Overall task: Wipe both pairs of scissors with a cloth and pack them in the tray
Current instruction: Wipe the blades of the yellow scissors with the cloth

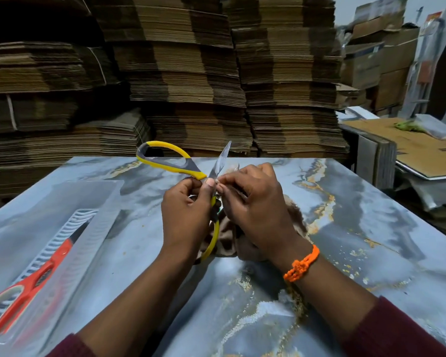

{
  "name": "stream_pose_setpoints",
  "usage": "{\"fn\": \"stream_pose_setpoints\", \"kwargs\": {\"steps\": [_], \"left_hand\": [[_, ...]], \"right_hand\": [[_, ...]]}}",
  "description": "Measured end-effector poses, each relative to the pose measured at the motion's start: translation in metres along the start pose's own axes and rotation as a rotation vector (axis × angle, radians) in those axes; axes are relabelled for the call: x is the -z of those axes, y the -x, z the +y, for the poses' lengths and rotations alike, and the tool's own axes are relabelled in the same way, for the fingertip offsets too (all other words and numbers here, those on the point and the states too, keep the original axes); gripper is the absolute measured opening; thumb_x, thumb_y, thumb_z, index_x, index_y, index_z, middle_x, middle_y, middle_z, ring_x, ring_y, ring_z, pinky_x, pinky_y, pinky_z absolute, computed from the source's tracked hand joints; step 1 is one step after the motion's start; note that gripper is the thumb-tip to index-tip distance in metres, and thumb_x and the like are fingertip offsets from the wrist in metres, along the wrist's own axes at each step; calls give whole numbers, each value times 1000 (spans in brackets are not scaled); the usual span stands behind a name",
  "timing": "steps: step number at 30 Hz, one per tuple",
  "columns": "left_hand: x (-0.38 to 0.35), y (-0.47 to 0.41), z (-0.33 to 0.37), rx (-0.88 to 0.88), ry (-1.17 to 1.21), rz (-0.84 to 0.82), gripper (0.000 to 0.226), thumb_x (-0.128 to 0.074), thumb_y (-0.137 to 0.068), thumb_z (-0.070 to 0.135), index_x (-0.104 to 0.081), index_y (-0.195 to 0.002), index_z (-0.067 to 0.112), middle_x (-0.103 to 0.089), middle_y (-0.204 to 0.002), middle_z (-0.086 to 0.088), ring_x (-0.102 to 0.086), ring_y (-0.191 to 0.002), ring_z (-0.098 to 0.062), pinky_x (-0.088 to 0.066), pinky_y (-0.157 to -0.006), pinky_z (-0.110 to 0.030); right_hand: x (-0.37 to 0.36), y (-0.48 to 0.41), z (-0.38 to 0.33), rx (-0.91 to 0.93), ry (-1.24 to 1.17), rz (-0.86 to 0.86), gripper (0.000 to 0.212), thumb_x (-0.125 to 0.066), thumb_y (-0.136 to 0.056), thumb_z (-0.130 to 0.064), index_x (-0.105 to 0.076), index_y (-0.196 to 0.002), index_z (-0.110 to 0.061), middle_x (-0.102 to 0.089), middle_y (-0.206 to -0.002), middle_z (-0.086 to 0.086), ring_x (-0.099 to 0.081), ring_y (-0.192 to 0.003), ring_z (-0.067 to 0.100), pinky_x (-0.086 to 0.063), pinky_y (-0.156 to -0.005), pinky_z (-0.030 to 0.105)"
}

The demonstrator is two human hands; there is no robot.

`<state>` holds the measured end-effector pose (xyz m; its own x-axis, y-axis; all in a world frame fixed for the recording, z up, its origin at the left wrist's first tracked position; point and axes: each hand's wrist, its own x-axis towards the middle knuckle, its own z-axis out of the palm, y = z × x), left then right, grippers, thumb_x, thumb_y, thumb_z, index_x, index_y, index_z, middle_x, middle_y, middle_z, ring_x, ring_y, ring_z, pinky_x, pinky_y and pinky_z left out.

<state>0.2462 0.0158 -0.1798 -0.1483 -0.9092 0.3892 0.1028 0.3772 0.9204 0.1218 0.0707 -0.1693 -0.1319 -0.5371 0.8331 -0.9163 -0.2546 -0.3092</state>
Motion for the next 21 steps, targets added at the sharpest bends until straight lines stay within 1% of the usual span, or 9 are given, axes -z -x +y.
{"fn": "stream_pose_setpoints", "kwargs": {"steps": [1,5,8,11,13,15,17,19,21], "left_hand": [[0,-1,-1,26,14,9,23,-67,-97,25,-74,-77,15,-71,-66,0,-65,-64,-23,-59,-70,-61],[2,-8,-1,165,136,26,24,-68,-96,18,-74,-75,8,-72,-70,-12,-66,-66,-28,-59,-78,-62],[4,-9,0,207,185,11,24,-68,-96,17,-74,-75,8,-73,-72,-15,-67,-69,-29,-60,-79,-57],[6,-12,2,216,208,49,23,-67,-97,16,-73,-76,7,-73,-67,-11,-68,-64,-26,-60,-73,-48],[11,-19,4,237,280,102,24,-66,-98,14,-68,-76,7,-69,-60,-5,-67,-57,-19,-57,-67,-37],[16,-23,6,244,355,119,25,-64,-100,15,-65,-76,8,-66,-60,-2,-66,-55,-15,-56,-64,-33],[16,-24,8,232,363,123,26,-64,-100,17,-64,-76,9,-65,-58,1,-66,-57,-15,-56,-63,-32],[16,-25,7,223,350,145,24,-64,-100,18,-65,-77,10,-65,-57,3,-67,-58,-15,-56,-64,-33],[15,-25,5,203,295,160,25,-63,-101,20,-66,-78,10,-66,-56,5,-68,-59,-14,-57,-64,-32]], "right_hand": [[0,1,3,61,39,-12,11,-74,-93,-16,-78,-103,-14,-68,-90,0,-50,-90,24,-45,-74,33],[1,3,6,260,190,-58,23,-64,-93,-15,-77,-111,-10,-68,-95,7,-53,-85,31,-49,-66,38],[1,1,9,309,204,-61,20,-65,-93,-16,-78,-107,-10,-68,-90,7,-53,-82,32,-50,-63,41],[7,2,16,299,198,-104,14,-69,-92,-12,-79,-101,-10,-67,-85,7,-52,-81,30,-47,-63,37],[9,5,34,272,273,-177,10,-77,-86,-6,-79,-94,-11,-66,-81,5,-51,-80,30,-45,-62,36],[12,5,58,184,340,-211,13,-81,-80,-6,-79,-89,-16,-67,-80,3,-52,-80,30,-47,-63,38],[20,2,73,29,311,-139,14,-79,-82,-9,-80,-92,-19,-69,-82,1,-52,-83,30,-42,-72,34],[29,-3,72,-118,235,4,14,-78,-87,-12,-81,-97,-20,-71,-86,0,-52,-87,26,-39,-74,31],[33,-6,58,-137,191,91,15,-78,-88,-12,-81,-101,-19,-72,-90,1,-54,-90,25,-43,-76,31]]}}
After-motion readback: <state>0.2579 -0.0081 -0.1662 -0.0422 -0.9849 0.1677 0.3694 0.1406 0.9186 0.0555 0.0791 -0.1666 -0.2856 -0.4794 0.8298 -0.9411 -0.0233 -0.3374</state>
